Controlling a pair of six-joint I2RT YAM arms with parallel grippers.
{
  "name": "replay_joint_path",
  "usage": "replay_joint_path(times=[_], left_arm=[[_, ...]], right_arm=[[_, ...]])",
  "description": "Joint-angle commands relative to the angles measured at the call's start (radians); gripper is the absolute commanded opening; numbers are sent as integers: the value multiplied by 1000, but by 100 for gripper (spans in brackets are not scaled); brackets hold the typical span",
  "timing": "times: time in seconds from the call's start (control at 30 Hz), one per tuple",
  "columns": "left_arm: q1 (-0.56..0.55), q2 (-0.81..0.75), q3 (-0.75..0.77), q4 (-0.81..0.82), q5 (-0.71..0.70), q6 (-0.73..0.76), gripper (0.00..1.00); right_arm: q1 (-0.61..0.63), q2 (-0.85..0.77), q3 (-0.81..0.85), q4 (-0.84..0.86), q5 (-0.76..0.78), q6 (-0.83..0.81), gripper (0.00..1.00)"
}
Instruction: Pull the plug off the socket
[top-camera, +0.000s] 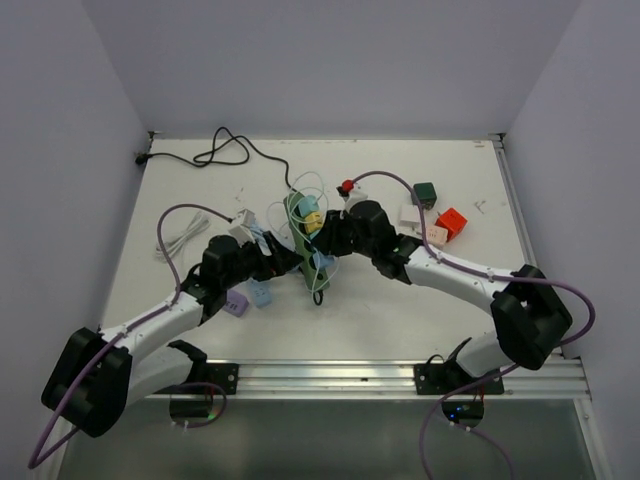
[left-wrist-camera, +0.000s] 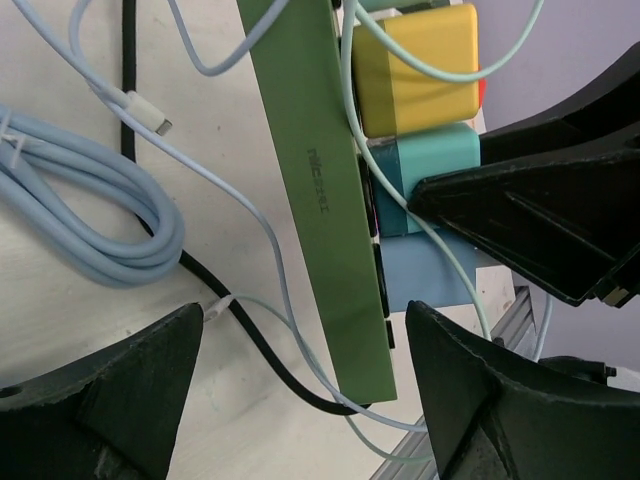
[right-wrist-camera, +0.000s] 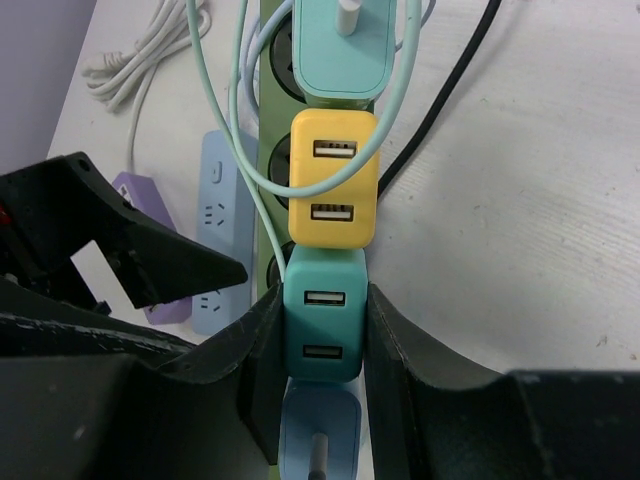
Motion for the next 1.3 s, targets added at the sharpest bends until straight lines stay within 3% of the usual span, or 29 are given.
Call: replay_joint_path(times=[0.0,0.43,0.83,1.03,1.27], left_arm=[[-45,40,23,97,-28,-15,85],[-91,128,43,186,-71,-66,83],[-128,171,44,237,-86,-67,73],[-137,175,49,231,-108,-66,51],[-135,189,49,208,-126,-73,3]], right_arm=[[8,-87,-11,184,30,76,0],[28,-165,-110,273,51,144,0],[51,-167,-123,299,58,170,0],[56,-171,-140,338,36,196,0],[59,-187,-136,323,36,172,0]])
